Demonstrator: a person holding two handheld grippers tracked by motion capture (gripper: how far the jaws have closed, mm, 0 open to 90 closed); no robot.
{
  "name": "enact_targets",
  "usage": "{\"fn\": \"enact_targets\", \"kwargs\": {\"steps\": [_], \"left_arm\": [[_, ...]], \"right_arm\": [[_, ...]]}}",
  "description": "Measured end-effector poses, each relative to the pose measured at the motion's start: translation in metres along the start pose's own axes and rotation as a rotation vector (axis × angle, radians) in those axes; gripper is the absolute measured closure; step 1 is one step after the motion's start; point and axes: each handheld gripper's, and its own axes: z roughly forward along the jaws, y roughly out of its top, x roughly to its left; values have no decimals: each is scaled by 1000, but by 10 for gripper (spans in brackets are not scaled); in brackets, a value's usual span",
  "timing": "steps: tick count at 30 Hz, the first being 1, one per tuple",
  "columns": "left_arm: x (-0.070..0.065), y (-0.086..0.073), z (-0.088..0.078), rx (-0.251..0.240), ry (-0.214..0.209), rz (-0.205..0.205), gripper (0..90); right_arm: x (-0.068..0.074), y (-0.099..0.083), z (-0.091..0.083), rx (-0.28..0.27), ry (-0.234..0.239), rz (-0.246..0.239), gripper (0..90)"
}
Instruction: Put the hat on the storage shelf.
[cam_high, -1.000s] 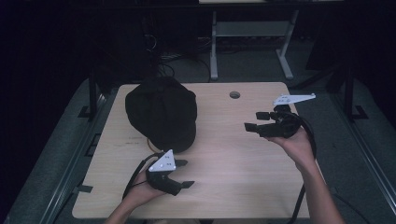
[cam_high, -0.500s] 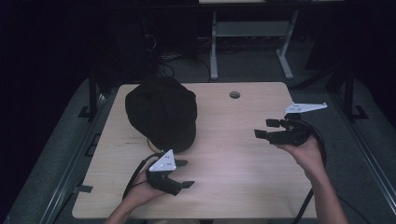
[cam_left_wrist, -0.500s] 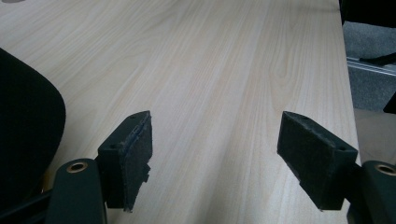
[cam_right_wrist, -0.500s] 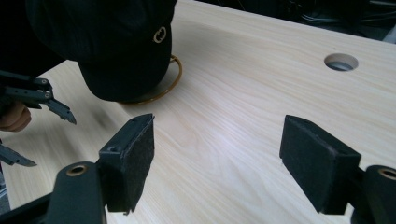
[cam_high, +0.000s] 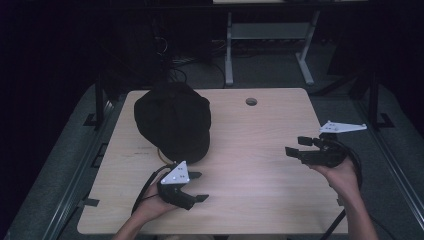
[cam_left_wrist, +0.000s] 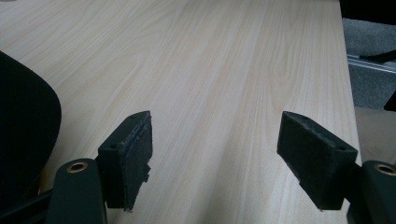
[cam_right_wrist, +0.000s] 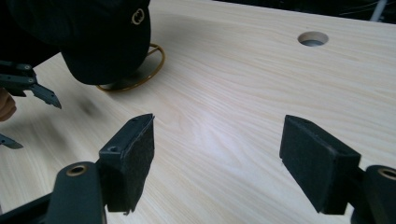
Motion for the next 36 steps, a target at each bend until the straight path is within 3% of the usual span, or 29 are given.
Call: {"fn": "enact_targets", "kwargs": {"steps": [13,36], "left_arm": [[0,0,0,6,3,1,264],[1,-2,-4,-5,-1,-9,264]], "right_arm": [[-3,-32,-11,-3,-22,23,259],[18,-84,-10,18,9,22,244]]}}
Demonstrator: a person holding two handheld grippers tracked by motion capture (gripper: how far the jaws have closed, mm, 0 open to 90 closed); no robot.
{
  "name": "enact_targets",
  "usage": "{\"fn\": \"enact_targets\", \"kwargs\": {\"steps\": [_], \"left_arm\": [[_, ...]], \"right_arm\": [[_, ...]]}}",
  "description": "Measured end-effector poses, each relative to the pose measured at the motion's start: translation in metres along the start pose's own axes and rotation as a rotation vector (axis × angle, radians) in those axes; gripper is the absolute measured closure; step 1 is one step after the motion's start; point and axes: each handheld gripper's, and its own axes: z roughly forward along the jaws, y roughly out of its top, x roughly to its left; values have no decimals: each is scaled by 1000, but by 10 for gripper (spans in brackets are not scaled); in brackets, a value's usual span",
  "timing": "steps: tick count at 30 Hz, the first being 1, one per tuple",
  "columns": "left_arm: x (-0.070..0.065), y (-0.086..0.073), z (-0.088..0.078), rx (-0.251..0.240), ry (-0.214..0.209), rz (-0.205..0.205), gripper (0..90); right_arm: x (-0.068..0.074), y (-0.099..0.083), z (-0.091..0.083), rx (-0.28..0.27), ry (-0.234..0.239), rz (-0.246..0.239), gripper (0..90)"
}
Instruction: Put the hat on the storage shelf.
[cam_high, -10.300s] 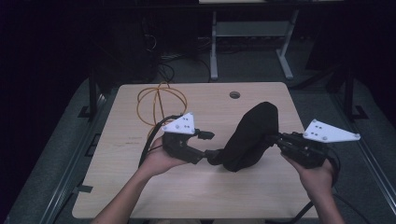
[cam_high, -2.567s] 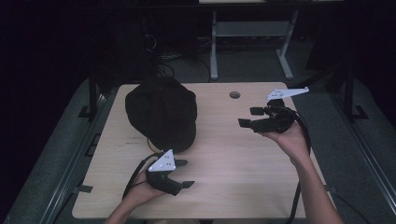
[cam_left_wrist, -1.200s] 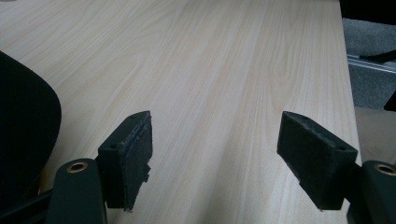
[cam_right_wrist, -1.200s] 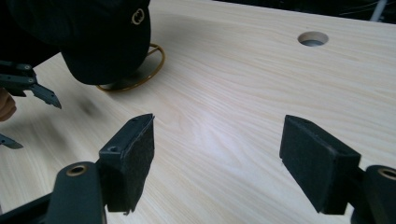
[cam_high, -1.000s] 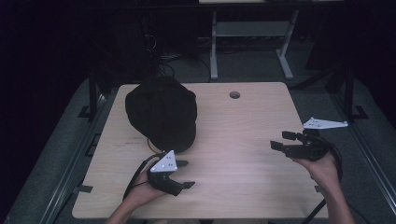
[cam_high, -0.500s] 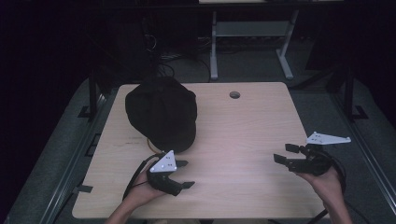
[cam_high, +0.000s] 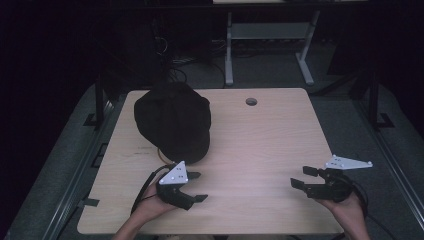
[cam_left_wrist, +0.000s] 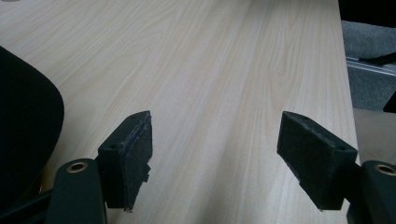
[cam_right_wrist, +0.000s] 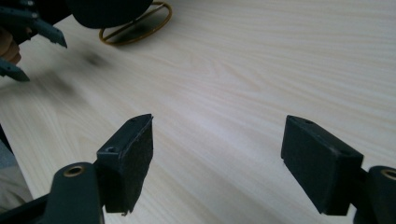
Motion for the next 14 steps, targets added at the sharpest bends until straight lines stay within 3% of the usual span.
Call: {"fn": "enact_targets", "kwargs": {"steps": [14], "left_arm": [[0,1,-1,-16,-12,-13,264]], "right_arm": [[24,-30,9,5,62,-2,234]]}}
